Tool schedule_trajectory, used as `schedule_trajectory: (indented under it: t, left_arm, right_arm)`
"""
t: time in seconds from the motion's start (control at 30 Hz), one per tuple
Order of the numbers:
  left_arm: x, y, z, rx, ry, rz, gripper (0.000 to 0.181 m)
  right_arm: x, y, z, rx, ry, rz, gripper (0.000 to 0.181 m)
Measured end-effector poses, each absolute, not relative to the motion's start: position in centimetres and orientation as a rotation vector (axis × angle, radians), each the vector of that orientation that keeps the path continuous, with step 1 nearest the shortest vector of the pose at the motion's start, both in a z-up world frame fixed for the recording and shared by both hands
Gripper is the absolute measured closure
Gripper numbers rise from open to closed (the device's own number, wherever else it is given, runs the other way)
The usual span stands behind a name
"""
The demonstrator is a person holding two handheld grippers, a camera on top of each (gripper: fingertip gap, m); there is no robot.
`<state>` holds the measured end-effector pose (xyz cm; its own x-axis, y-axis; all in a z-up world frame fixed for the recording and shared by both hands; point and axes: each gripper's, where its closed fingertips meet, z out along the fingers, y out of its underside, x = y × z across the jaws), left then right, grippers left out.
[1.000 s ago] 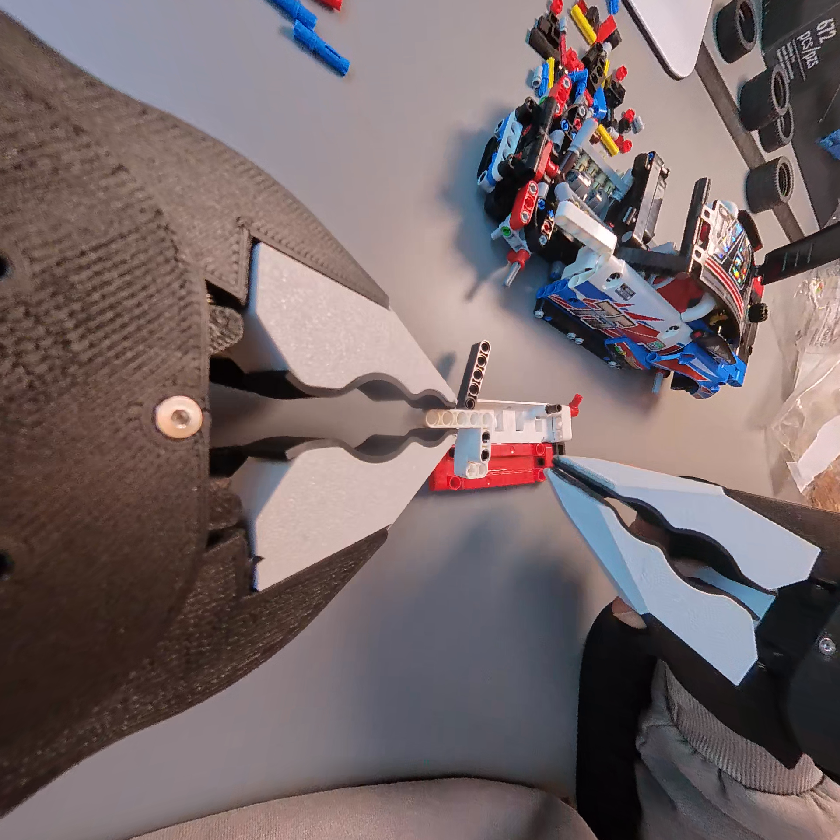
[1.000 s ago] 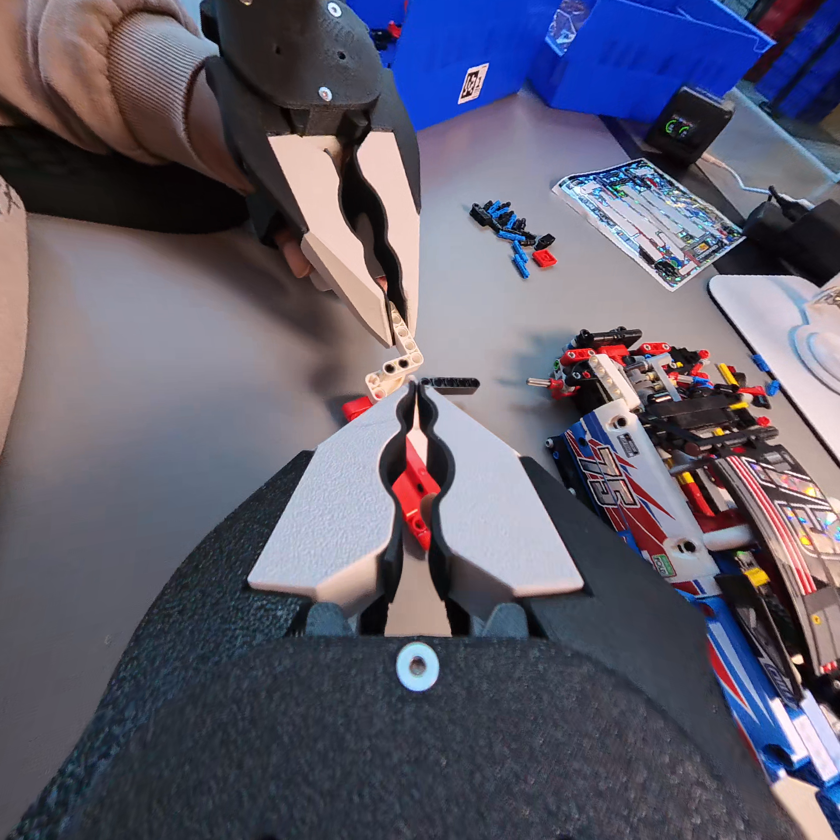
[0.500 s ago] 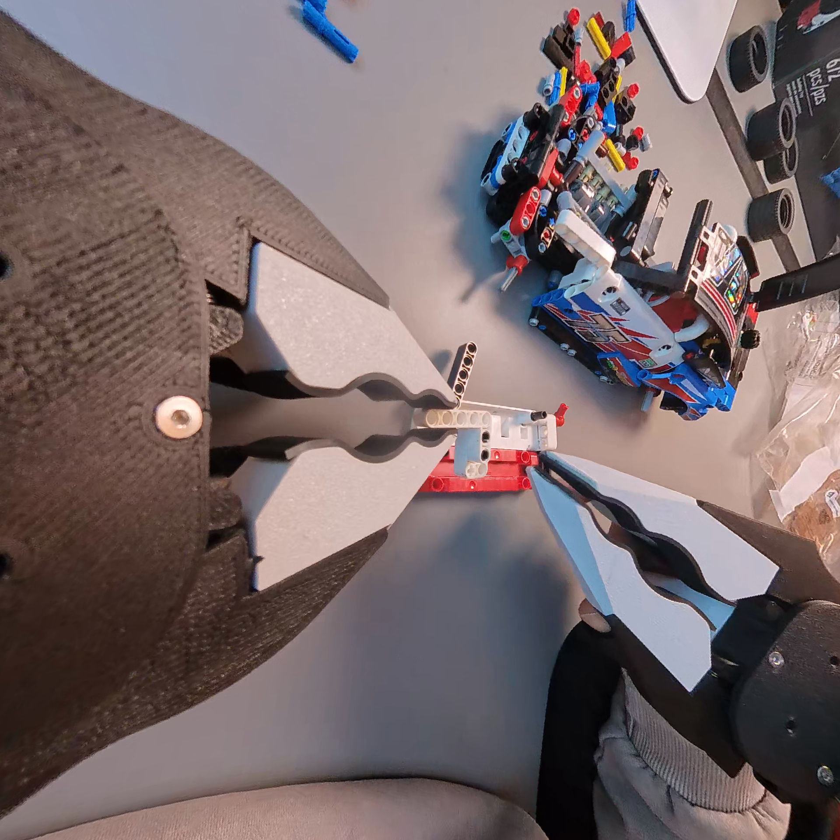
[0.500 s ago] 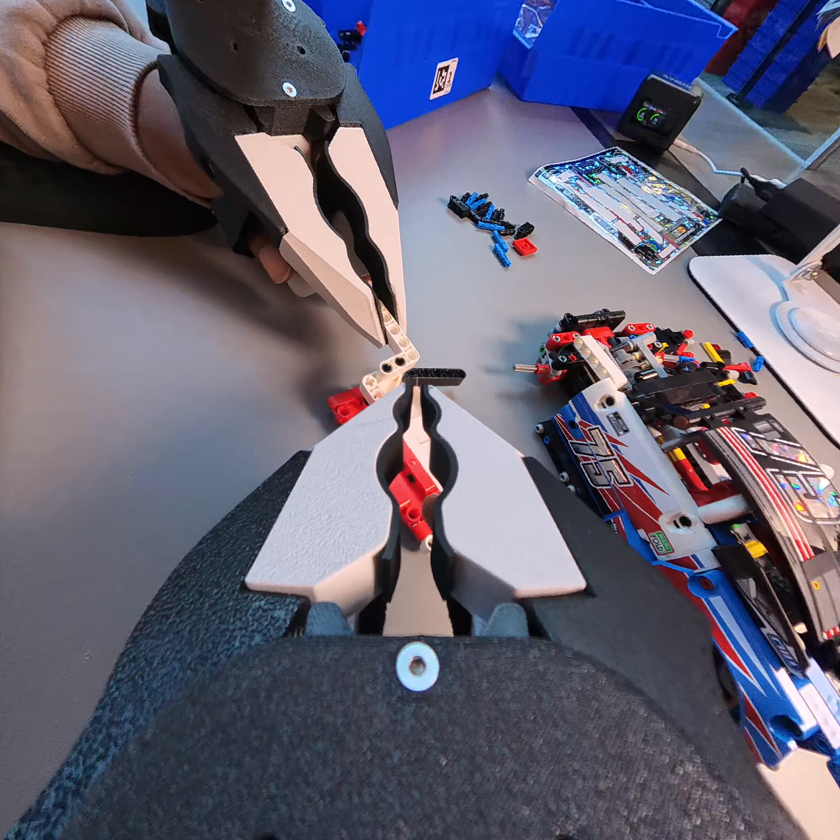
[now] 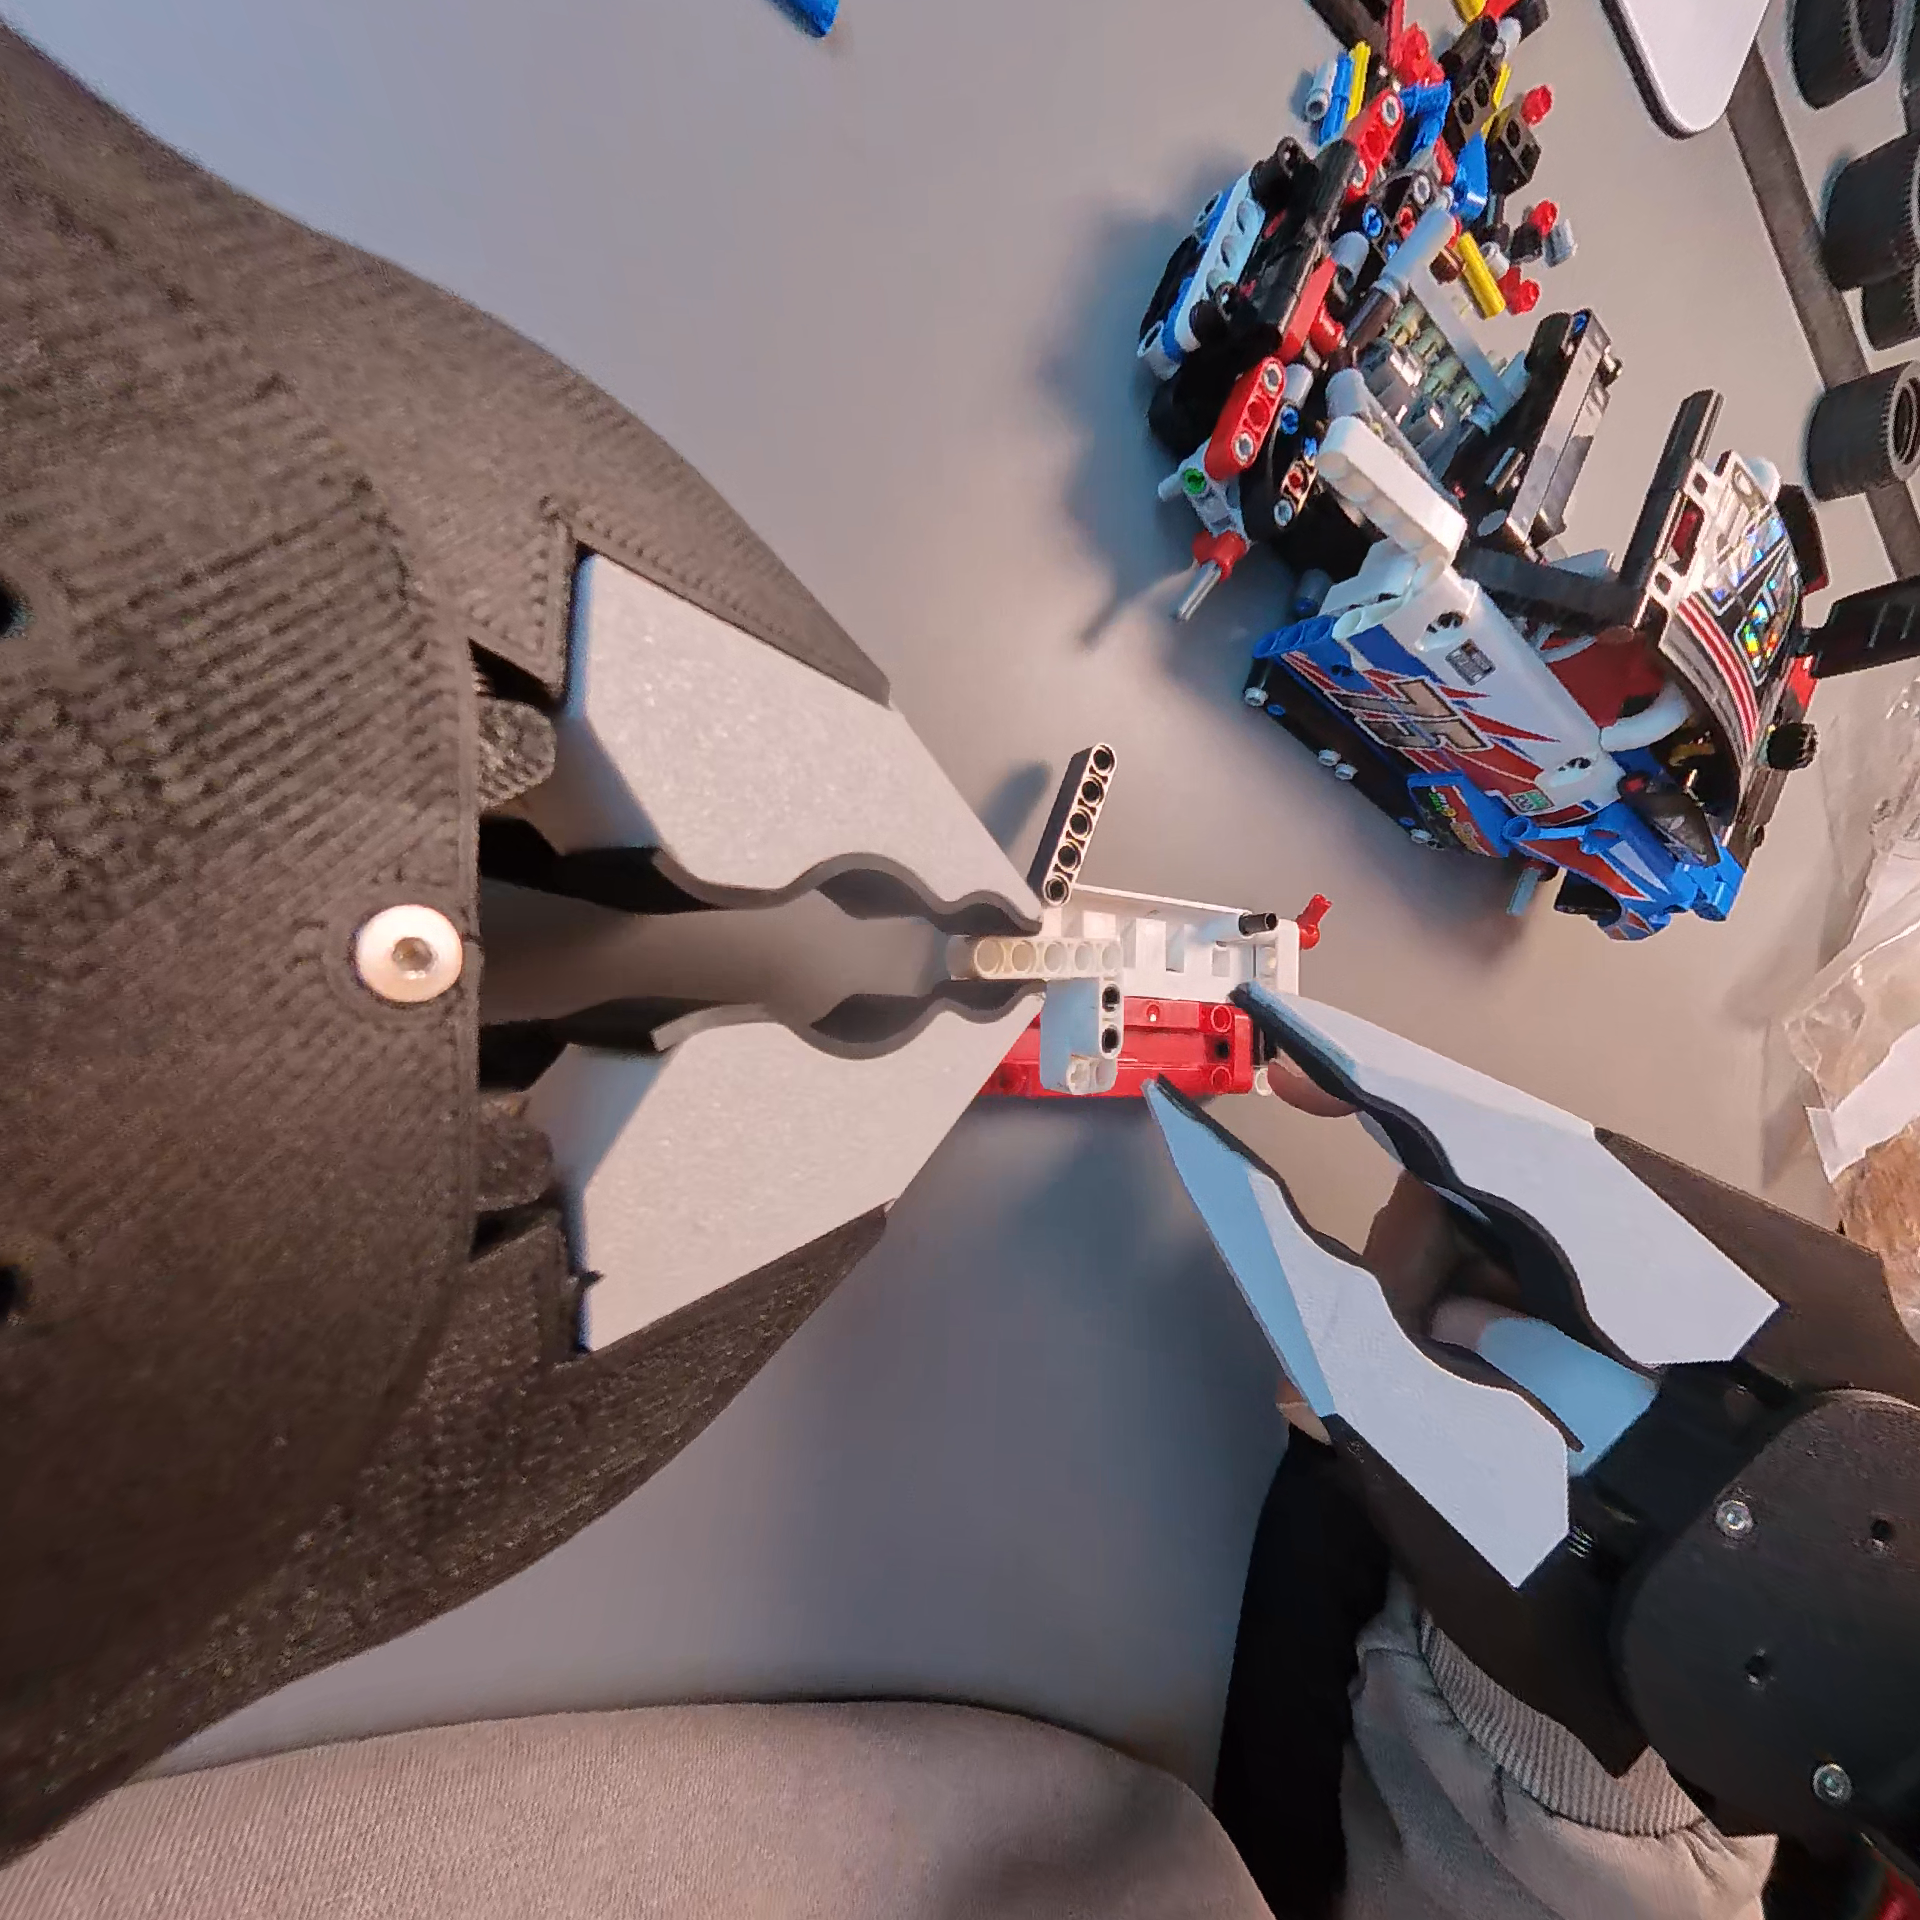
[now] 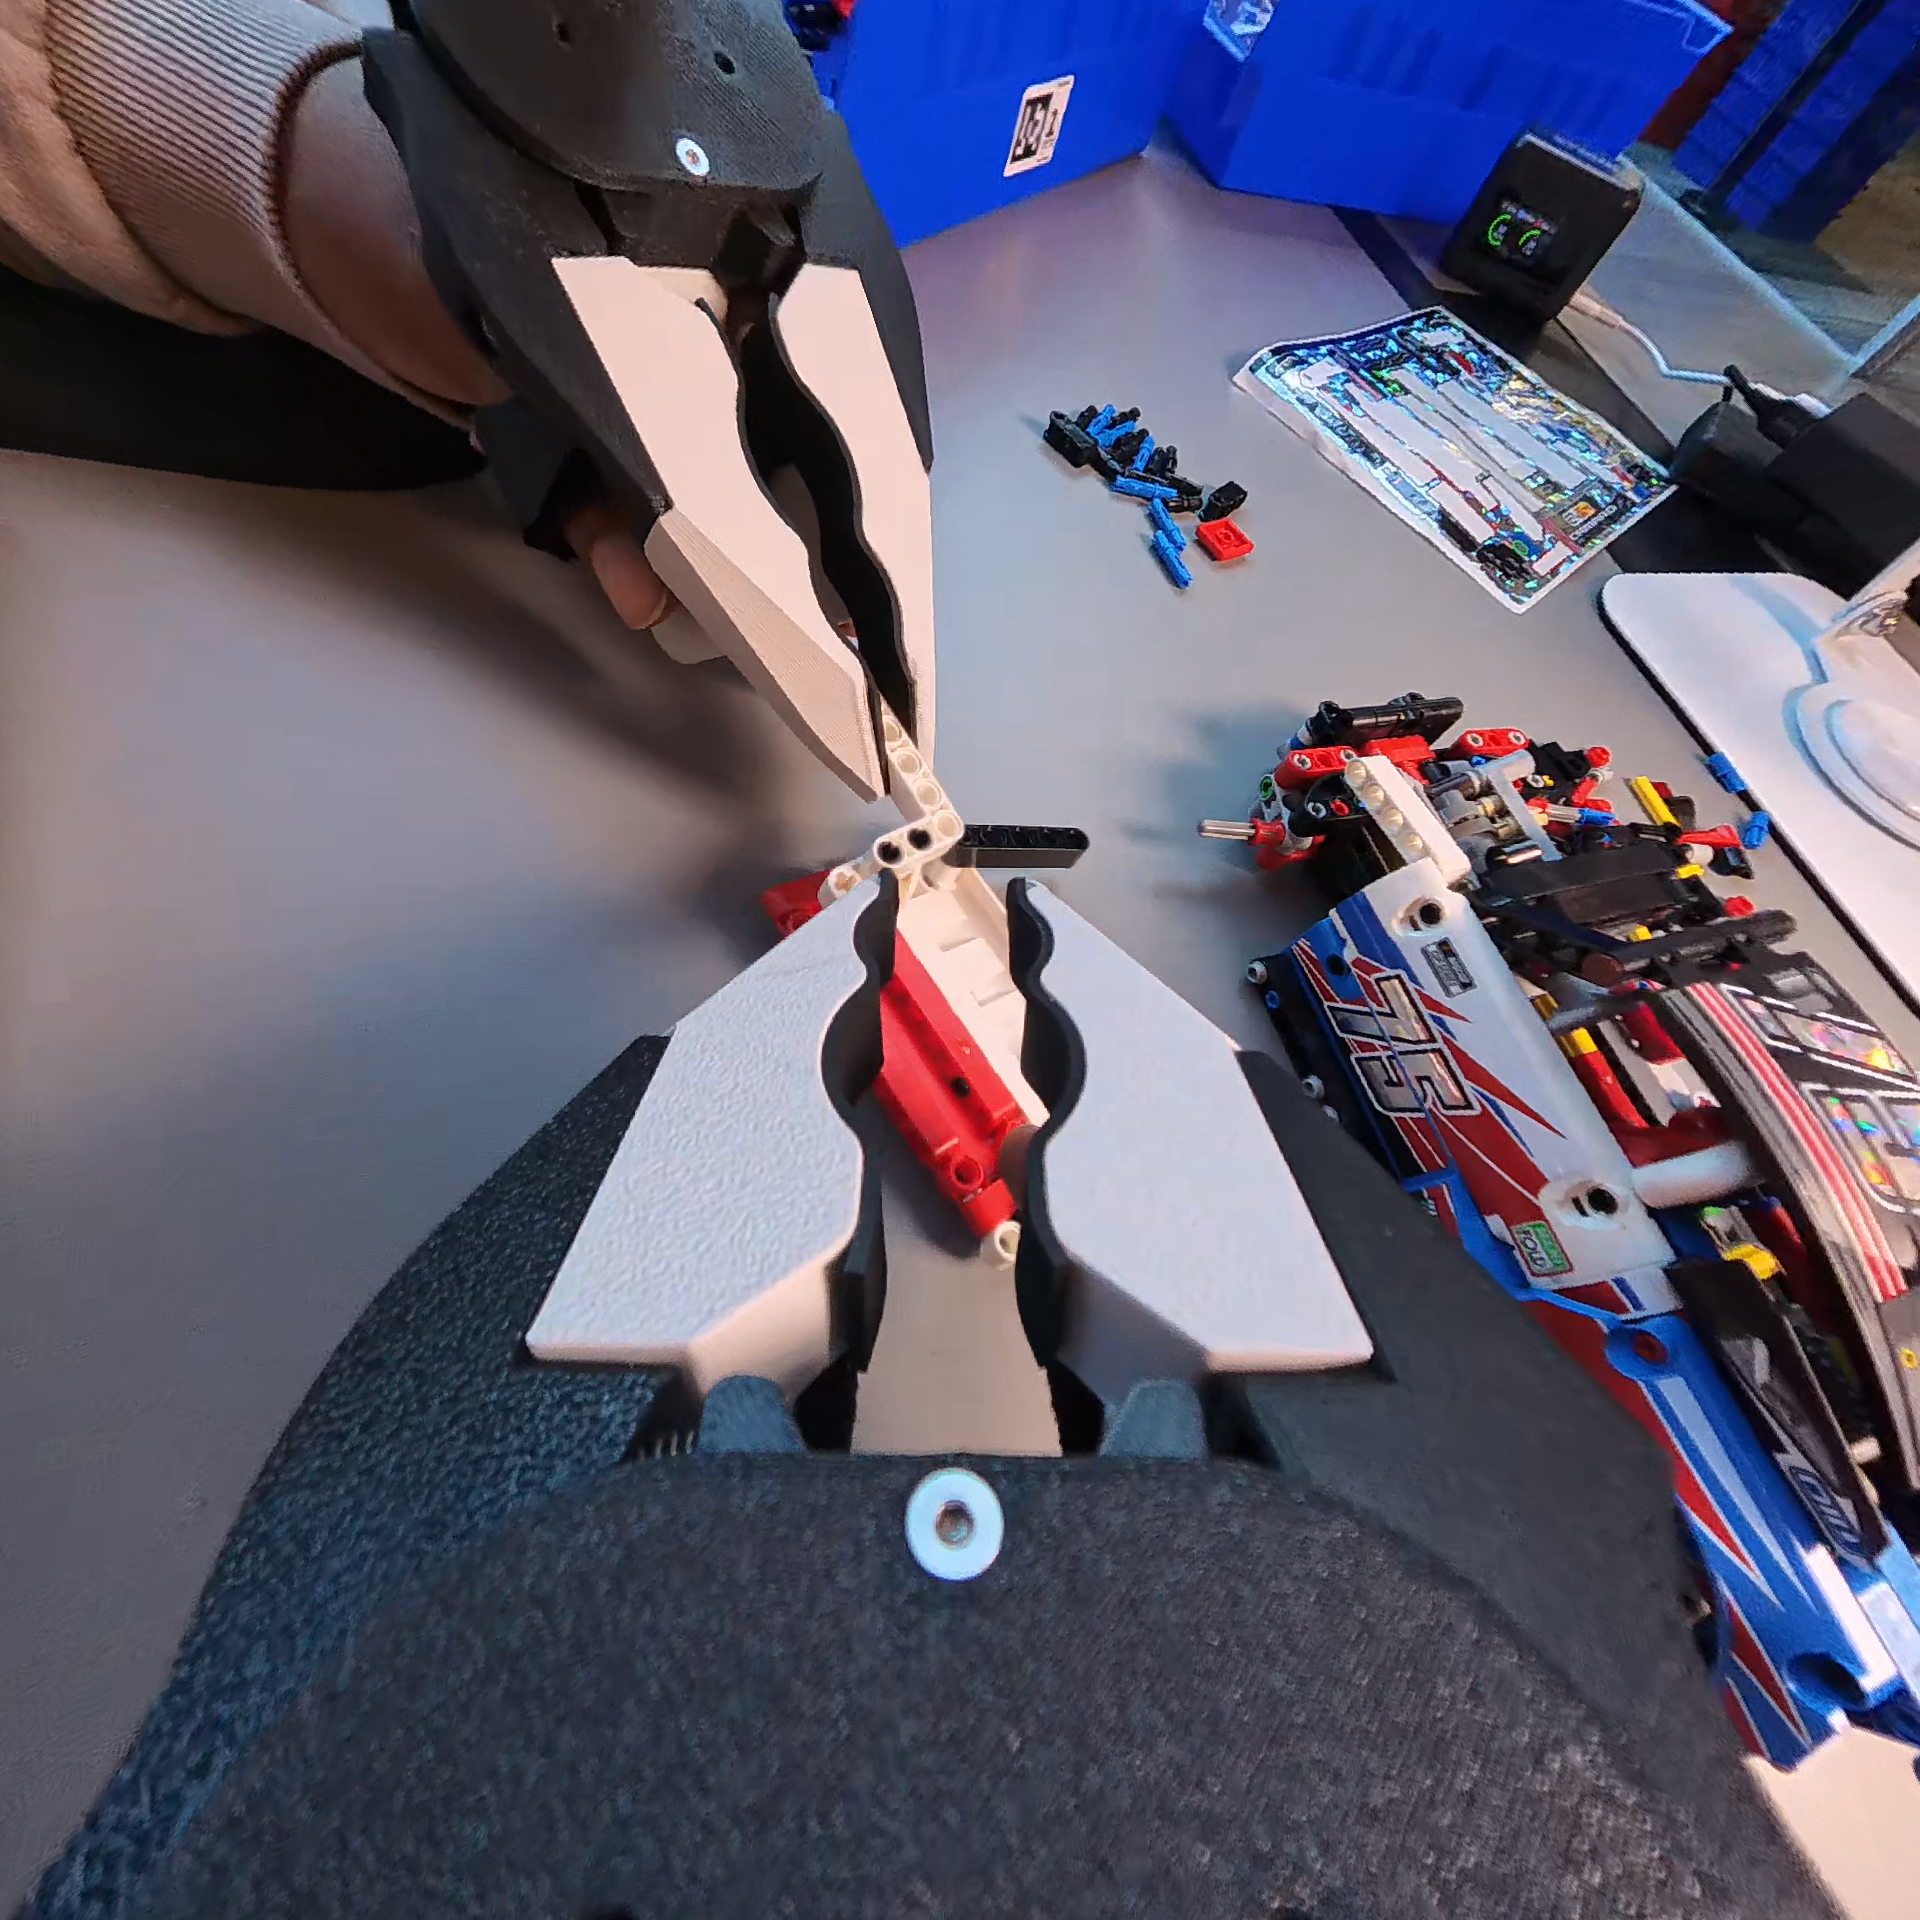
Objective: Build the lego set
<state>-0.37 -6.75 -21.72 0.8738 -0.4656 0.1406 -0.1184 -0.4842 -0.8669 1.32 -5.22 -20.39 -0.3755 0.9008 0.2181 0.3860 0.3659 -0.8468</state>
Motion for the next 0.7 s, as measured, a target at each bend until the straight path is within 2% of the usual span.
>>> schedule_trajectory:
  t: [0.13, 0.37, 0.7]
  left_arm:
    - [-0.2, -6.8, -21.6, -2.055, 0.44, -0.417, 0.176]
    - [-2.1, -6.8, -21.4, -2.062, 0.399, -0.352, 0.176]
    - [-1.5, -7.5, -22.0, -2.101, 0.452, -0.41, 0.176]
  right_arm:
    - [1.3, -5.3, -20.6, -1.081, -1.949, 0.892, 0.162]
    - [2.0, -4.2, -20.5, -1.105, -1.988, 0.877, 0.147]
    - [3.4, -6.1, -23.0, -0.914, -2.221, 0.768, 0.146]
